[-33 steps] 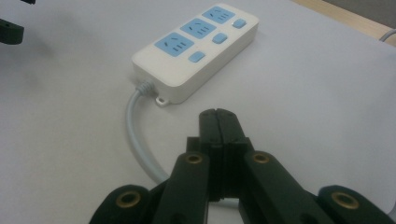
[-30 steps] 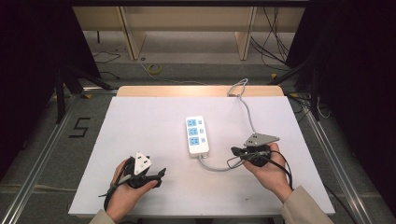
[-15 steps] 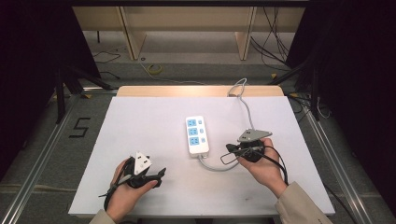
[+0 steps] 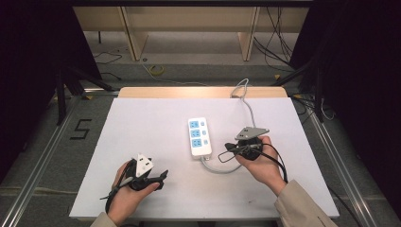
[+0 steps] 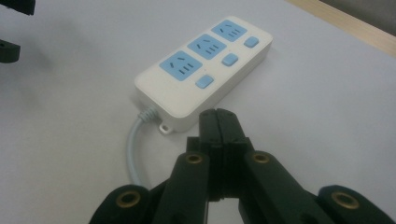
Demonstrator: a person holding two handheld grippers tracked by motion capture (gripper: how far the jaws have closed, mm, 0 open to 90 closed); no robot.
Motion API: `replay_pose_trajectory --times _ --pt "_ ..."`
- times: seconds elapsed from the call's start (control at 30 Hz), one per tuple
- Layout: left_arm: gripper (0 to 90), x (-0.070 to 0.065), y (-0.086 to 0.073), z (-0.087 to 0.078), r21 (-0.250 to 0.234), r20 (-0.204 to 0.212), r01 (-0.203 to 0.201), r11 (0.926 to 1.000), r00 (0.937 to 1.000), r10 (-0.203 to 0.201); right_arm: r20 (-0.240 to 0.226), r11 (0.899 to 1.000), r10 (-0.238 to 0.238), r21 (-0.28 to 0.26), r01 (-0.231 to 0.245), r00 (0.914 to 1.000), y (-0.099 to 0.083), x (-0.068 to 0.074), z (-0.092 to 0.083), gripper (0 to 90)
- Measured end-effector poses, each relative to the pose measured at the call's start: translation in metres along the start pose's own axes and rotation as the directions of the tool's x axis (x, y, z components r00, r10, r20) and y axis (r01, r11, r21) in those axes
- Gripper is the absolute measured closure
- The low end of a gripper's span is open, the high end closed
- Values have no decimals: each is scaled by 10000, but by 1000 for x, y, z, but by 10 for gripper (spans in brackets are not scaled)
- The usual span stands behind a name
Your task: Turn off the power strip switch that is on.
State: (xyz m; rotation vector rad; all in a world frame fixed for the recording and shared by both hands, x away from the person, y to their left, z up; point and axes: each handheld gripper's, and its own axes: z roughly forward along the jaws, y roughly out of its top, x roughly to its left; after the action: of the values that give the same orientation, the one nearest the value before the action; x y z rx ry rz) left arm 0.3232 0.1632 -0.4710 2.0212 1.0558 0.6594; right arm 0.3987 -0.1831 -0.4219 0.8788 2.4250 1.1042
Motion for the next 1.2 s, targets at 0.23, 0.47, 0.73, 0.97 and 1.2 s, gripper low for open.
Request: replay_pose_trajectory --times 0.23,0.47,0.73,0.97,1.2 --pt "270 0 0 0 39 11 -54 10000 10000 54 -62 9999 -16 120 17 10000 7 -1 6 900" --pt "270 0 0 0 7 3 -12 10000 10000 12 -106 9997 -80 227 83 9999 14 0 13 900" --pt "270 0 0 0 53 4 -81 10000 10000 81 -167 9995 -87 297 92 9998 19 -1 18 900" --pt "270 0 0 0 52 -11 -101 9999 9999 101 -186 9992 -74 399 81 9998 24 -1 23 900" --pt "270 0 0 0 47 -4 -100 9999 10000 100 -254 9988 -133 468 144 9996 29 0 30 900"
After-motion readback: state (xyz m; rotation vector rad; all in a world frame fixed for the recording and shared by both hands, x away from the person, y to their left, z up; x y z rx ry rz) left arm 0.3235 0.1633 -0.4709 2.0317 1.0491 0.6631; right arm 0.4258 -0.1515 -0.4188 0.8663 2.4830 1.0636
